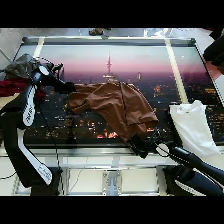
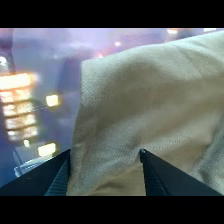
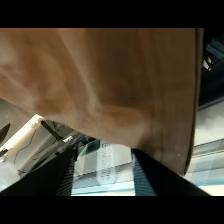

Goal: Fold the shirts.

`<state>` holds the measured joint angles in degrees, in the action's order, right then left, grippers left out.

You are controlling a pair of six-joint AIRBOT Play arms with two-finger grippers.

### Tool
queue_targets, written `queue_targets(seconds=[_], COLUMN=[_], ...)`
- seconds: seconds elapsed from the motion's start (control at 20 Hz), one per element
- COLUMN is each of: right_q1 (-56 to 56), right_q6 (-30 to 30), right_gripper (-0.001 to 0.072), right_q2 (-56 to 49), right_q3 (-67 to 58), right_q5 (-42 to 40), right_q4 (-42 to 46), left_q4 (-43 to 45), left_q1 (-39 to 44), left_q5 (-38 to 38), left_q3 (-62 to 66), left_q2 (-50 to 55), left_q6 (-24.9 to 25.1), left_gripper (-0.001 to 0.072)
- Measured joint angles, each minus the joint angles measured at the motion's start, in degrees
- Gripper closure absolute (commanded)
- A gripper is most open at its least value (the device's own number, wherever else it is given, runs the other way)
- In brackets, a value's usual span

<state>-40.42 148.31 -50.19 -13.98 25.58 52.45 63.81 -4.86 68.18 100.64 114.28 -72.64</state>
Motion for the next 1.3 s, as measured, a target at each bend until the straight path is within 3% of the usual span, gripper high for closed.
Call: queue_targets(seconds=[0.15,0.35,0.5,0.85,1.1,1.2,1.25,1.3], right_q1=[-0.2,-0.2,-0.3,-0.3,-0.3,-0.3,-0.3,-0.3], right_q6=[2.1,12.3,16.2,18.1,17.5,17.1,16.9,16.6], right_gripper=[0.0283,0.0283,0.0283,0.0284,0.0286,0.0449,0.0604,0.07], right_q2=[4.0,8.0,9.0,9.6,7.6,5.2,4.2,3.3], right_q3=[0.0,0.0,0.0,0.1,0.1,0.0,0.0,0.0], right_q5=[4.2,9.4,10.5,16.4,12.9,8.7,7.2,6.0], right_q4=[5.0,14.2,16.8,18.9,19.1,17.7,17.4,17.4], left_q4=[0.0,-0.6,-1.7,-2.6,-2.9,-3.0,-3.0,-3.0], left_q1=[0.0,0.0,0.1,0.1,0.1,0.1,0.1,0.1], left_q5=[0.0,0.0,-0.2,-0.4,-1.0,-1.1,-1.2,-1.1], left_q3=[0.0,0.0,0.0,0.0,0.0,0.0,0.0,0.0], left_q2=[0.0,0.0,0.0,0.0,0.1,0.1,0.1,0.1], left_q6=[0.0,0.0,0.0,0.0,0.0,0.0,0.0,0.0], left_gripper=[0.0236,0.0235,0.0235,0.0235,0.0236,0.0235,0.0235,0.0235])
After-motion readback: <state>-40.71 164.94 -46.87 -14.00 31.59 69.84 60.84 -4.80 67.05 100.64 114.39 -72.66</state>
